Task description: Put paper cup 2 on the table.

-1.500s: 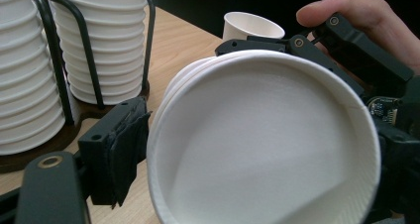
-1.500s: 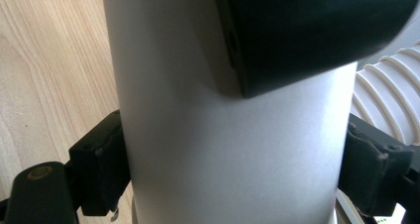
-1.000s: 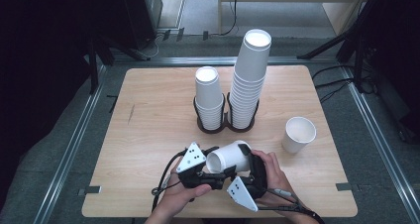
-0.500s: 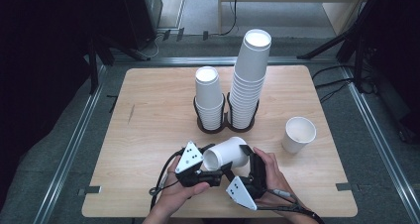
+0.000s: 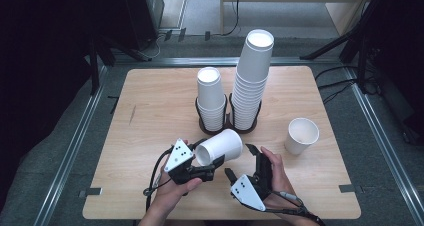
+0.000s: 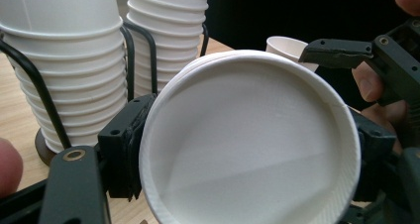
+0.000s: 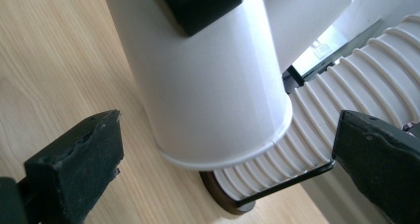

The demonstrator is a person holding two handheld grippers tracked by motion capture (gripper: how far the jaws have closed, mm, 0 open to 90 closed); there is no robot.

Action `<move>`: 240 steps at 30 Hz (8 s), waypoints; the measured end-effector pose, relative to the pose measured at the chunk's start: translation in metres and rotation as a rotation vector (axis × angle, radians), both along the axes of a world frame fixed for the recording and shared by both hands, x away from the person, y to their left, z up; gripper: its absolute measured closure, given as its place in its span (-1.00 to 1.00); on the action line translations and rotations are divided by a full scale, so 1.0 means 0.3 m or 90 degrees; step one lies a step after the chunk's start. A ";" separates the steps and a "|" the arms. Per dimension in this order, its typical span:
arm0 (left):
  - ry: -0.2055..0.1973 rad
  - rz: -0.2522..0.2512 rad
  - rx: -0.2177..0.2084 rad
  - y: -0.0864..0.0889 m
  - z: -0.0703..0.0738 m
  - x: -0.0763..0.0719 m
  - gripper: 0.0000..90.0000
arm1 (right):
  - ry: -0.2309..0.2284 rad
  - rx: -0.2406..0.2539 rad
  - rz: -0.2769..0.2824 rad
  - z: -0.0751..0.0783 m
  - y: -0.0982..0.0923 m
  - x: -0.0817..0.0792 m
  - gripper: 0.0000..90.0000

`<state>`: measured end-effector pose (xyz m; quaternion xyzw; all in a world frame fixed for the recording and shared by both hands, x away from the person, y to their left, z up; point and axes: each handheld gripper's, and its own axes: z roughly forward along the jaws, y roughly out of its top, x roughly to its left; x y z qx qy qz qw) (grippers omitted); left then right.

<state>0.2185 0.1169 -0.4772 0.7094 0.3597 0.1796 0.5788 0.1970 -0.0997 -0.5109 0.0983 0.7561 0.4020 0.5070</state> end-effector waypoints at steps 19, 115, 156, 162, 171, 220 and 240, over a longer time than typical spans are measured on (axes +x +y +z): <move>-0.052 0.049 -0.091 0.031 0.006 -0.007 -0.50 | 0.183 0.284 -0.021 0.086 -0.034 0.025 -0.89; -0.172 0.057 -0.168 -0.033 -0.023 -0.066 -0.50 | 0.912 1.257 0.012 0.100 0.053 0.160 -1.00; -0.051 -0.006 -0.141 0.084 0.039 -0.035 -0.99 | 0.662 1.196 -0.022 0.115 0.045 0.135 -0.66; -0.046 -0.007 -0.132 0.093 0.036 -0.028 -0.99 | 0.613 1.148 -0.031 0.125 0.042 0.131 -0.66; -0.037 -0.012 -0.135 0.104 0.030 -0.020 -0.99 | 0.493 1.032 -0.038 0.148 0.044 0.122 -0.66; 0.010 0.112 -0.049 0.295 -0.008 0.047 -0.99 | 0.165 0.494 -0.064 0.081 0.178 0.074 -0.67; 0.030 0.142 -0.025 0.313 -0.026 0.064 -0.99 | 0.178 0.413 -0.074 -0.052 0.204 0.135 -0.68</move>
